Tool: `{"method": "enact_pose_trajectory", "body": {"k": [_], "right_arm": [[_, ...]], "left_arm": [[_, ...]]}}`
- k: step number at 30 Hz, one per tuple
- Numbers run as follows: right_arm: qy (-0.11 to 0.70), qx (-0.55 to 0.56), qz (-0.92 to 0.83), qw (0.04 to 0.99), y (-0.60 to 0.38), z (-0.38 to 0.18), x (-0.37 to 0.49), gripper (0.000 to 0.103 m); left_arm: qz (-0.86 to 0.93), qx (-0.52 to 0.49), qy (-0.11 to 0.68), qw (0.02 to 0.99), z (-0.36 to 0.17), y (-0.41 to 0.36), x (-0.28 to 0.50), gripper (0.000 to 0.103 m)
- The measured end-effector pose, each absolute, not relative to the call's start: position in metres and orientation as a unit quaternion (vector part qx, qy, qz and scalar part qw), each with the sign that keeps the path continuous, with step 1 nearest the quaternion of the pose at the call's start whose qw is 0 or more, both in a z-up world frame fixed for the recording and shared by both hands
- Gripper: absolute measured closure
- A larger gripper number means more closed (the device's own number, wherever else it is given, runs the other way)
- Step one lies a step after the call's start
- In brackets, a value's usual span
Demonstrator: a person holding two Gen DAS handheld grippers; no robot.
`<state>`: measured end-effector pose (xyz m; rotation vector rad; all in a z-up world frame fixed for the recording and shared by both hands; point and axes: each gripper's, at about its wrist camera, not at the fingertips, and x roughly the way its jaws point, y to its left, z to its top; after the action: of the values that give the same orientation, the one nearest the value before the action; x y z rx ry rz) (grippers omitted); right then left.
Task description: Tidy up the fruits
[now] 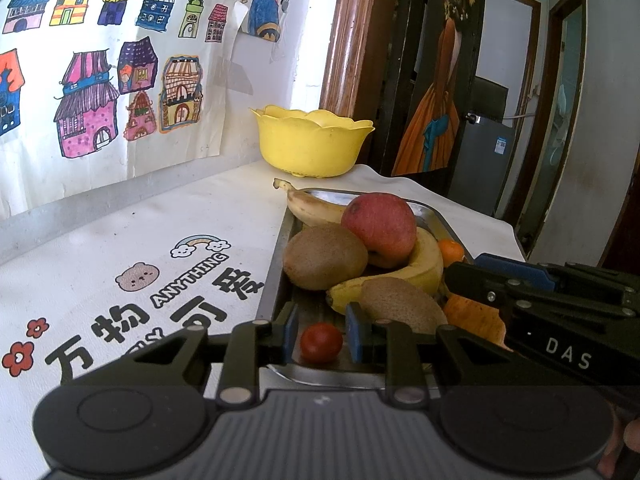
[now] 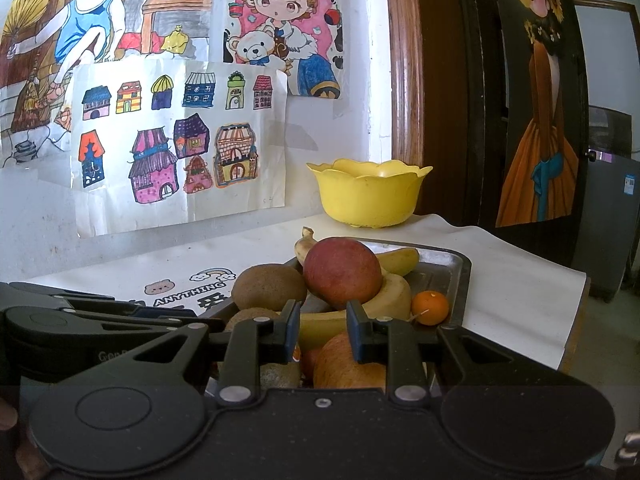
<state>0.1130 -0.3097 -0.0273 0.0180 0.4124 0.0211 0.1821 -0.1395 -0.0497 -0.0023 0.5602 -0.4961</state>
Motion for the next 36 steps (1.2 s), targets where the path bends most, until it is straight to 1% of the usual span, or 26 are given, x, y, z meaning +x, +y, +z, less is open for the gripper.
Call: {"method": "enact_pose_trajectory", "body": {"k": [6,9,14,17,19,20,22,24,29,33,36], "right_arm": [[0.204,0.010,0.010,0.979,-0.310,-0.027,0.113,0.073],[0.202,0.010,0.009,0.979,-0.310,-0.027,0.112,0.072],[0.196,0.009,0.011,0.981,-0.310,-0.025,0.111,0.066],[0.191,0.009,0.007,0.981,-0.310,-0.024,0.110,0.062],[0.188,0.010,0.005,0.982,-0.311,-0.023,0.109,0.058],[0.186,0.010,0.004,0.983,-0.312,-0.023,0.108,0.058],[0.182,0.010,0.000,0.983,-0.313,-0.022,0.108,0.052],[0.179,0.011,-0.003,0.984,-0.314,-0.020,0.106,0.049],[0.170,0.013,-0.008,0.985,-0.319,-0.017,0.104,0.040],[0.161,0.017,-0.012,0.987,-0.322,-0.013,0.101,0.031],[0.154,0.019,-0.014,0.988,-0.324,-0.010,0.098,0.029]], "left_arm": [[-0.242,-0.002,0.272,0.931,-0.050,-0.139,0.182,0.076],[-0.241,-0.002,0.271,0.932,-0.049,-0.139,0.182,0.069],[-0.236,-0.005,0.270,0.933,-0.049,-0.138,0.181,0.063],[-0.230,-0.007,0.268,0.936,-0.048,-0.137,0.180,0.054],[-0.224,-0.011,0.266,0.938,-0.047,-0.135,0.180,0.041],[-0.221,-0.014,0.264,0.939,-0.046,-0.134,0.180,0.038],[-0.218,-0.020,0.261,0.940,-0.045,-0.131,0.180,0.025],[-0.217,-0.024,0.256,0.942,-0.043,-0.130,0.179,0.019],[-0.213,-0.024,0.252,0.943,-0.041,-0.129,0.178,0.013],[-0.205,-0.030,0.244,0.947,-0.037,-0.125,0.177,0.005],[-0.198,-0.034,0.237,0.951,-0.034,-0.123,0.176,0.003]]}}
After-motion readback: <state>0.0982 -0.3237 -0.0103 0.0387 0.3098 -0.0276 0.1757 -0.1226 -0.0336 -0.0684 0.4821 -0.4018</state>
